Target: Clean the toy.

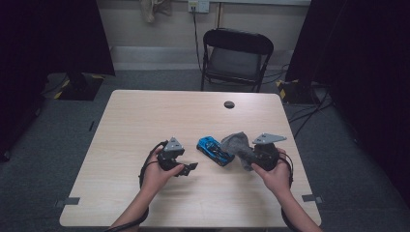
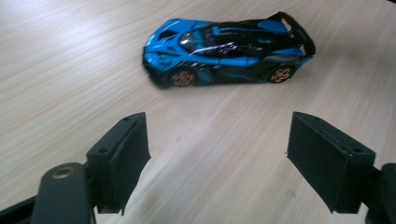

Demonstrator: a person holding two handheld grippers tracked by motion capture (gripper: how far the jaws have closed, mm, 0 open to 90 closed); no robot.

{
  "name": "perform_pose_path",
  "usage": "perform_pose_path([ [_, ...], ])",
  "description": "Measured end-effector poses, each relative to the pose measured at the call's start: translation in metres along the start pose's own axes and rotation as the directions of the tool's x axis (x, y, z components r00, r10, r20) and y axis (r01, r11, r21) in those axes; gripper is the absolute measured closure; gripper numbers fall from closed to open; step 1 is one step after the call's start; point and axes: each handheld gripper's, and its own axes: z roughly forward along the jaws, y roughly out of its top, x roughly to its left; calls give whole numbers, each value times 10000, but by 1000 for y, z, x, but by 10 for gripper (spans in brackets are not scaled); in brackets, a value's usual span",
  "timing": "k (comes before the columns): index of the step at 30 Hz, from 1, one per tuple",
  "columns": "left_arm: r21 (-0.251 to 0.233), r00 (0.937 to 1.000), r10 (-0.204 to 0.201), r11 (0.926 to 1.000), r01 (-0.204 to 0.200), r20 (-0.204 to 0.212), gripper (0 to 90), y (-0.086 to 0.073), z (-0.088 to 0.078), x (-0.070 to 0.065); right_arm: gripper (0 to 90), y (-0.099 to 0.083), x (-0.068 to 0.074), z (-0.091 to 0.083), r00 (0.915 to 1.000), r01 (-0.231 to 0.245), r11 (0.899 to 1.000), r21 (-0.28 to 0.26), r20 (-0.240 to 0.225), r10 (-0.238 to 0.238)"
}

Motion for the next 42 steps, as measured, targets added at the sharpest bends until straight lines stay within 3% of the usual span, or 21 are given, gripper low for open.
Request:
perform_pose_path([
  [4, 52, 9993, 230, 9997, -231, 288, 178, 11, 14, -7, 697, -19, -11, 6, 9990, -295, 9992, 256, 354, 286],
  [8, 104, 9960, 733, 9972, -739, 507, 181, 26, 29, -12, 693, -36, -20, 10, 9957, -640, 9971, 418, 694, 611],
  [13, 195, 9976, 393, 9990, -405, 572, 177, 40, 48, -12, 682, -52, -22, 16, 9927, -913, 9943, 555, 841, 865],
  [15, 262, 9972, 507, 9983, -522, 553, 177, 44, 56, -13, 676, -56, -23, 19, 9934, -890, 9935, 706, 783, 834],
  [19, 387, 9978, 383, 9984, -404, 540, 177, 50, 71, -12, 662, -57, -23, 19, 9934, -759, 9941, 776, 915, 688],
  [27, 439, 9972, 586, 9972, -606, 473, 163, 58, 88, -17, 628, -60, -22, 20, 9935, -676, 9939, 868, 971, 591],
  [32, 560, 9941, 1081, 9926, -1080, 13, 153, 58, 92, -18, 546, -60, -18, 21, 9939, -577, 9942, 906, 995, 486],
  [35, 600, 9891, 1472, 9873, -1468, -20, 122, 55, 94, -17, 472, -58, -15, 21, 9940, -568, 9943, 900, 979, 479],
  [42, 477, 9942, 1075, 9931, -1073, 2, 40, 51, 96, -10, 345, -52, -18, 17, 9930, -816, 9956, 460, 890, 772],
])
